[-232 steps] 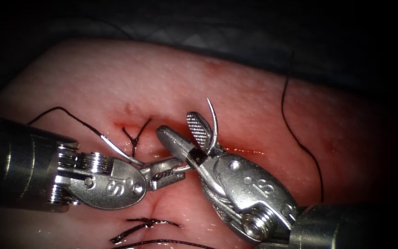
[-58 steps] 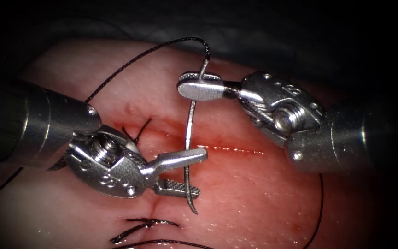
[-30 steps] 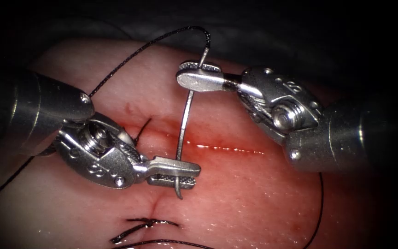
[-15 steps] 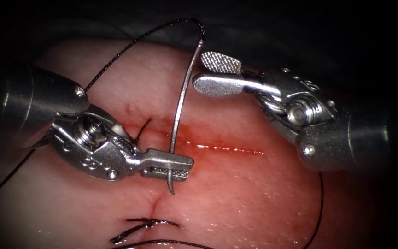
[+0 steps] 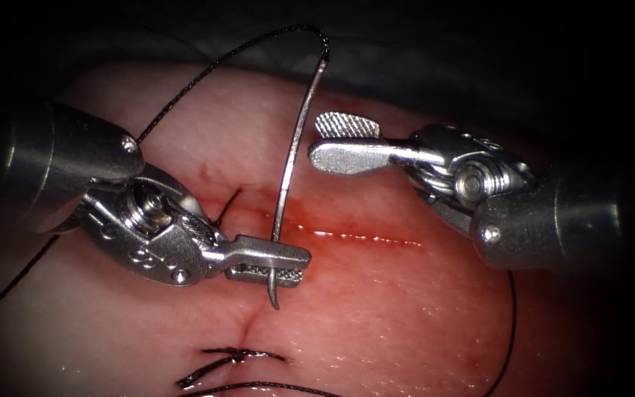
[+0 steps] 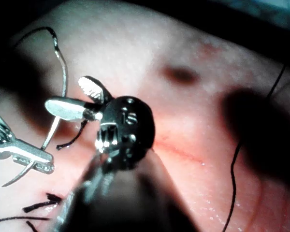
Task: Wound Closure
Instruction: Hand over the needle to the right gripper
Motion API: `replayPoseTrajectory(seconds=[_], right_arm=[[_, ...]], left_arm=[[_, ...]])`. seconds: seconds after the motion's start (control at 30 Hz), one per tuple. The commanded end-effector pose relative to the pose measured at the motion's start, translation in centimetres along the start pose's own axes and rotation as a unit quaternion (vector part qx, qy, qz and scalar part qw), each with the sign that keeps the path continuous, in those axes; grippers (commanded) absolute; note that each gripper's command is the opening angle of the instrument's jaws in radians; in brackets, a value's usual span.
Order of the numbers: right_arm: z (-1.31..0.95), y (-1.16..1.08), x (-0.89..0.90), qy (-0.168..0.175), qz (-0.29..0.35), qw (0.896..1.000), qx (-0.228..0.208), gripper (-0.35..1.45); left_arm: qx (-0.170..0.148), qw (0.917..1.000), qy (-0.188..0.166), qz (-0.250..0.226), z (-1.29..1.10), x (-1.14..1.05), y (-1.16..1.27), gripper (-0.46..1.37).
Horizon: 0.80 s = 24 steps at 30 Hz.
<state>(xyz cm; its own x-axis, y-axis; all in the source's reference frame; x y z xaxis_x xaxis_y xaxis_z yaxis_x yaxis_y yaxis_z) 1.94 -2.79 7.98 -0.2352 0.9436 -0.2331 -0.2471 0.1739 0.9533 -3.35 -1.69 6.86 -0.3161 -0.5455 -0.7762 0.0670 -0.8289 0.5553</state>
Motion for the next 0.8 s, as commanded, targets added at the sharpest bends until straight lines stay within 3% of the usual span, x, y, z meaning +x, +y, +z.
replayPoseTrajectory(seconds=[0.03,0.67,0.8], right_arm=[[0.02,0.00,0.00,0.002,0.000,1.000,0.000,0.87],[0.19,-0.03,-0.08,0.003,0.010,1.000,-0.005,0.51],[0.21,-0.06,-0.11,0.000,0.010,1.000,-0.007,0.33]], left_arm=[[0.000,1.0000,-0.001,0.003,0.00,0.01,0.00,-0.35],[0.001,0.9999,-0.004,0.010,0.05,0.14,-0.01,-0.35],[0.000,0.9999,-0.004,0.010,0.05,0.14,-0.01,-0.35]])
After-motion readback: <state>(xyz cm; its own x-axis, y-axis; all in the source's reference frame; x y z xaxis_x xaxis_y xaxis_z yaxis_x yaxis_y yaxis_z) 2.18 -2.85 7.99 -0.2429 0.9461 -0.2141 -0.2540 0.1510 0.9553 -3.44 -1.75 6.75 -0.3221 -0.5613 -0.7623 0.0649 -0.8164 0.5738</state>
